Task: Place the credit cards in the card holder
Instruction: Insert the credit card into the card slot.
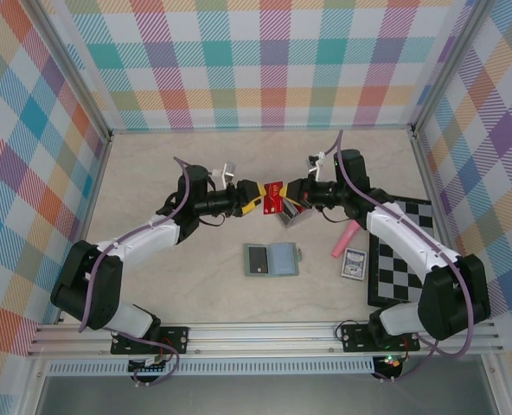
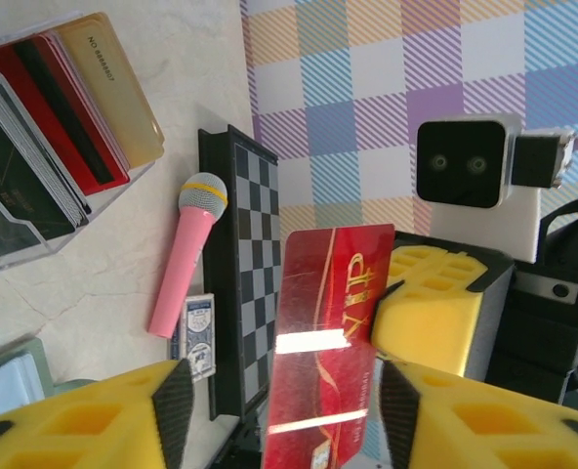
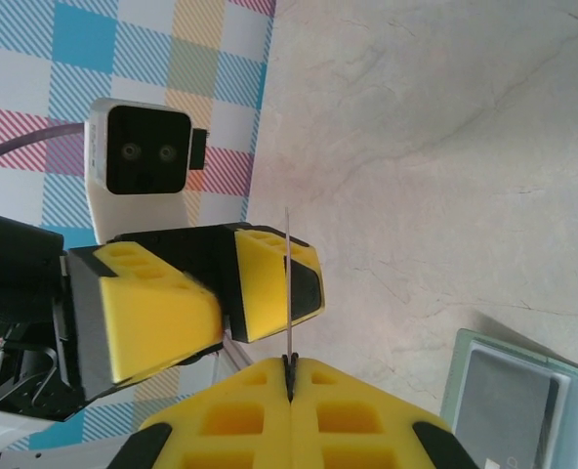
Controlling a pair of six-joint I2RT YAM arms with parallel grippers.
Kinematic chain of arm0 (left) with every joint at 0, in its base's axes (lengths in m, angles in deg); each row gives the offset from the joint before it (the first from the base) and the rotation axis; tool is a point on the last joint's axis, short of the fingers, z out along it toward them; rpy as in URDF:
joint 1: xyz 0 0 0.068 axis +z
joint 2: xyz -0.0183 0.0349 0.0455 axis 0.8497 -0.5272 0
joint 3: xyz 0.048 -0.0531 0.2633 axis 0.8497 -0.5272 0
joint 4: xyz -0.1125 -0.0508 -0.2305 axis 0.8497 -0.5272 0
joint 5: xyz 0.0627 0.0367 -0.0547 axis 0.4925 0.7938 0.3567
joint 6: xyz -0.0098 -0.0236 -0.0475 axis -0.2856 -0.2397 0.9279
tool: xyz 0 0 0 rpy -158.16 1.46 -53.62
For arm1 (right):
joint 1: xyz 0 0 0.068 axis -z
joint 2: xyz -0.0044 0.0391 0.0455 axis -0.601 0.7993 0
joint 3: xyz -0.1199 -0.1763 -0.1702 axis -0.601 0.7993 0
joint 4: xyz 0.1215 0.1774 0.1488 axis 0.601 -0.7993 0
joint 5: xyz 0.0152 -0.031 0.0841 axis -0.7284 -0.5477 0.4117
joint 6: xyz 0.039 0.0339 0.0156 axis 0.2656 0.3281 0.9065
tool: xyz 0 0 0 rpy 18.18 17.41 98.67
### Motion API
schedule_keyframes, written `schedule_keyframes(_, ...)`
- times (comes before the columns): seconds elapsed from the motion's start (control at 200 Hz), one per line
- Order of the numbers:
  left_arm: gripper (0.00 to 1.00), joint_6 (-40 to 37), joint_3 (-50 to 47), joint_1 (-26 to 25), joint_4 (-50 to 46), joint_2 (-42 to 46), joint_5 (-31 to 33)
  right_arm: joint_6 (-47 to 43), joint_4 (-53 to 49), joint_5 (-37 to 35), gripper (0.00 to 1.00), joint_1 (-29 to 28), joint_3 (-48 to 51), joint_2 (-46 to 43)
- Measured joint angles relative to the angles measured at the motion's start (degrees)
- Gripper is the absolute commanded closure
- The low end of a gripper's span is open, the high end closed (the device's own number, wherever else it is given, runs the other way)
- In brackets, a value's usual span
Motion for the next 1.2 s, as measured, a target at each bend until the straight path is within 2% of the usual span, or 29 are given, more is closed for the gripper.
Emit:
schedule_keyframes(0.1,0.69,-0.24,0.13,-0.15,0.15,0.0,-0.57,0.59,0.7,0.9,1.0,0.0,0.0,0.0)
schedule_keyframes(0.305,0.87,-1.07,0.76,-0.42,0.44,0.0,-2.75,0.61,1.07,1.79,0.99,0.0,0.0,0.22)
schedule_keyframes(0.395,1.0,-1.51,0.96,-0.42,0.39,0.0,-3.26,0.57,0.9,1.79,0.97,0.04,0.0,0.31)
schedule_keyframes(0.475,1.0,-2.32,1.51,-0.42,0.44,0.0,-3.61,0.37,0.39,1.51,0.92,0.37,0.02,0.61)
schedule_keyframes(0.57,1.0,-3.5,1.64,-0.42,-0.7,0.0,-3.63,-0.33,-0.74,0.9,0.81,0.37,0.02,0.94)
schedule_keyframes(0.755,1.0,-7.15,0.9,-0.57,-7.43,1.75,-1.6,-4.42,-9.2,-5.79,0.62,-0.48,0.11,1.55)
schedule_keyframes(0.795,1.0,-7.69,-0.02,-0.7,-8.7,2.6,-0.28,-5.49,-11.3,-7.98,0.62,-0.94,0.22,1.7)
schedule_keyframes(0.915,1.0,-8.52,-4.39,-1.92,-11.52,4.9,4.37,-7.98,-15.45,-12.26,0.73,-4.79,1.4,2.82)
schedule_keyframes(1.08,1.0,-8.48,-9.84,-6.12,-13.81,5.35,10.03,-9.2,-17.88,-15.54,0.77,-10.99,2.62,7.41)
schedule_keyframes(1.2,1.0,-8.5,-10.91,-9.22,-14.6,5.03,13.25,-9.4,-19.32,-17.57,0.78,-12.76,2.73,11.1)
